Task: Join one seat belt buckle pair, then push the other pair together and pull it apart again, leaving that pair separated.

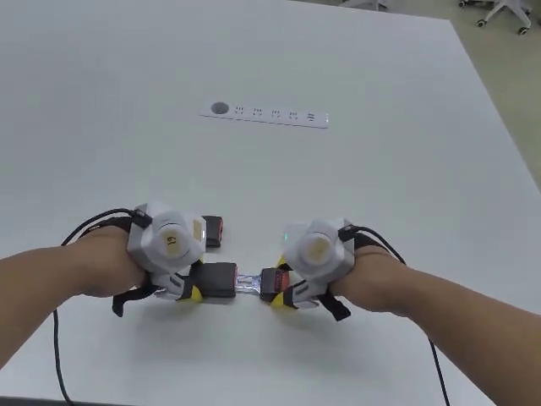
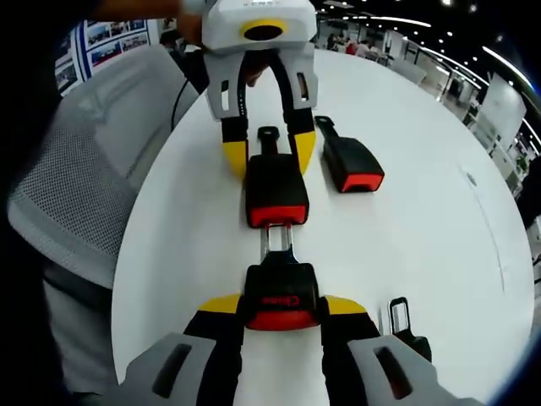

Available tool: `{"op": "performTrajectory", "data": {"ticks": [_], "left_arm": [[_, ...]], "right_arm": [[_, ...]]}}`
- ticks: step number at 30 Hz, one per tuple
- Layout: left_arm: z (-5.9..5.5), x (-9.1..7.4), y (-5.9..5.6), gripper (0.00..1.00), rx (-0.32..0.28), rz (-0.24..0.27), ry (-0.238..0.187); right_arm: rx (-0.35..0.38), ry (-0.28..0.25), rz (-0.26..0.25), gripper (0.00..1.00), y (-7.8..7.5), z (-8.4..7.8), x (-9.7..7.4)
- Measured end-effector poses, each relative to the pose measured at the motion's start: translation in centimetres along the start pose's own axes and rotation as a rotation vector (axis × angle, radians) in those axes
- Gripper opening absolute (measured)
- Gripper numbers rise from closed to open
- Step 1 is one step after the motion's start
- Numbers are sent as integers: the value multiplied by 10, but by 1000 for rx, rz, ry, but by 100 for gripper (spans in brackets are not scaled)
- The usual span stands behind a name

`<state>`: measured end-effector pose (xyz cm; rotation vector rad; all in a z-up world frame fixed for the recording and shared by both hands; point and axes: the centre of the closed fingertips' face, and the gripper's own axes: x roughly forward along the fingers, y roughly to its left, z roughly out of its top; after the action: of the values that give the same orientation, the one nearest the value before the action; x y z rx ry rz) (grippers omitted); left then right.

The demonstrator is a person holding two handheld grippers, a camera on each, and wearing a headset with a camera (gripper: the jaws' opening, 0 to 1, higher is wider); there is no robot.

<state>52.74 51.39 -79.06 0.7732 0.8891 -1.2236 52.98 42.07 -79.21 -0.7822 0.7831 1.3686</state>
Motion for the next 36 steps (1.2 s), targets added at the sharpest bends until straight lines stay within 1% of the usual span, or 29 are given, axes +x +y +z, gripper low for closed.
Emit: {"op": "performTrajectory", "data": {"ticks": [2,6,9,14,17,18,20,24,26,28,29,30,31,33,36], "left_arm": [[0,0,0,32,4,-1,0],[1,0,0,32,-7,-6,-2],[1,0,-1,32,1,-11,5],[0,1,-1,31,13,-22,-12],[0,3,-2,31,26,-32,-4],[1,3,-2,31,28,-34,0],[1,2,-3,31,27,-34,2],[3,0,-5,31,24,-35,-5],[4,-1,-5,31,28,-37,0],[5,-1,-6,30,34,-37,8],[4,-1,-6,30,40,-40,22],[5,-2,-6,30,39,-40,20],[5,-2,-5,30,43,-41,18],[5,-3,-4,30,46,-43,19],[7,-4,-4,30,46,-43,23]], "right_arm": [[1,-2,0,32,1,1,2],[11,-20,8,32,-1,6,5],[-3,-4,22,32,-1,6,5],[-6,-10,22,31,0,7,5],[-2,-10,23,30,-2,8,8],[-2,-11,23,30,1,10,8],[-6,-14,23,30,0,15,10],[-3,-14,26,30,-2,14,10],[-1,-21,26,30,-2,20,14],[-7,-16,26,29,0,24,16],[-18,-21,44,29,3,28,19],[-20,-14,32,29,0,25,14],[-20,-15,39,29,1,24,12],[-24,-11,40,29,2,26,15],[-27,1,40,29,-2,24,19]]}}
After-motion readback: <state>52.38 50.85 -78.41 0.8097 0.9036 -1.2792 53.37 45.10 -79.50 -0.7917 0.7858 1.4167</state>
